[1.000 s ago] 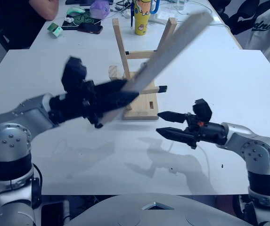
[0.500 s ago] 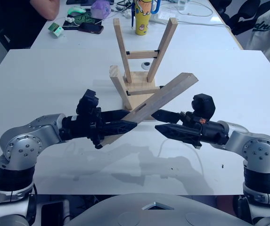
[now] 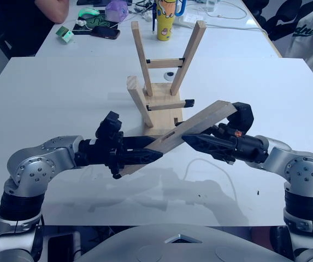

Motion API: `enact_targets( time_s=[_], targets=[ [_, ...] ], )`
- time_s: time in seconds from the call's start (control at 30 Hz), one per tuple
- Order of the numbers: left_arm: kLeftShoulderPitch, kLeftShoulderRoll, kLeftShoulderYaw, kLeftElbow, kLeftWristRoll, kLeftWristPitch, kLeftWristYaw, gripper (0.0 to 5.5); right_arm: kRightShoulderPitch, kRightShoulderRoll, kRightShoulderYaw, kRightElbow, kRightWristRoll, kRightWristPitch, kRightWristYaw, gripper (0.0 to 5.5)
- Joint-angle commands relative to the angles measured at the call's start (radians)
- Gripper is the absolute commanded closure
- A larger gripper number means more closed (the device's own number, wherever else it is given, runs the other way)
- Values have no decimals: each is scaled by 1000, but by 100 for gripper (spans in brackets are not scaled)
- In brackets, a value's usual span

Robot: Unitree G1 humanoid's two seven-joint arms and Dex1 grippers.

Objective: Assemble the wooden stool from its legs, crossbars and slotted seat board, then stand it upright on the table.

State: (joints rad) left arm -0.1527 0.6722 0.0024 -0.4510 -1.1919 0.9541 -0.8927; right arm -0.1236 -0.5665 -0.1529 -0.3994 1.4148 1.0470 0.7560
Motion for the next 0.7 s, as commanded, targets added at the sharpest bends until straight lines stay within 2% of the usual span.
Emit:
enact_targets(
  time_s=[0.03,0.07,0.37,0.67,0.7],
  targets=[
    [-9,23,0,2,19,12,-25,343,-3,-18,-9,8,2,-4,4,185],
    [-3,24,-5,-1,22,13,-28,343,-5,-18,-9,9,4,-4,4,213],
    [16,33,-12,-16,45,14,-45,343,1,-25,3,7,-1,1,17,344],
    [-11,-4,12,7,76,-23,-23,343,17,-37,15,17,-60,-10,42,344],
    [-16,-16,21,15,72,-25,-5,306,19,-37,15,22,-69,-15,42,344]
  ],
)
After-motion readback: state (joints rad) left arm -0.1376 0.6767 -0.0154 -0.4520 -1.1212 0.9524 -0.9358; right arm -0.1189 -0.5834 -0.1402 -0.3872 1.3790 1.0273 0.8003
